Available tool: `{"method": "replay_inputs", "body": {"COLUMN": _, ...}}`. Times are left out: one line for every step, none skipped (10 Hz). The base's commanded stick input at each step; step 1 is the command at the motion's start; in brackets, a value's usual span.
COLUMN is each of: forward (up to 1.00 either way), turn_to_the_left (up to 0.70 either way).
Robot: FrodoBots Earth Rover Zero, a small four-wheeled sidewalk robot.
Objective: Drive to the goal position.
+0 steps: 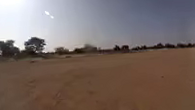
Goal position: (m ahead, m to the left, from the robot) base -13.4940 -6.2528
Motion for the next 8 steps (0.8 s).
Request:
{"method": "replay_inputs", "body": {"forward": 0.7, "turn_to_the_left": 0.0}}
{"method": "replay_inputs", "body": {"forward": 0.7, "turn_to_the_left": 0.0}}
{"method": "replay_inputs", "body": {"forward": 0.7, "turn_to_the_left": 0.0}}
{"method": "replay_inputs", "body": {"forward": 0.7, "turn_to_the_left": 0.0}}
{"method": "replay_inputs", "body": {"forward": 0.7, "turn_to_the_left": 0.0}}
{"method": "replay_inputs", "body": {"forward": 0.7, "turn_to_the_left": 0.0}}
{"method": "replay_inputs", "body": {"forward": 0.7, "turn_to_the_left": 0.0}}
{"method": "replay_inputs", "body": {"forward": 0.7, "turn_to_the_left": 0.0}}
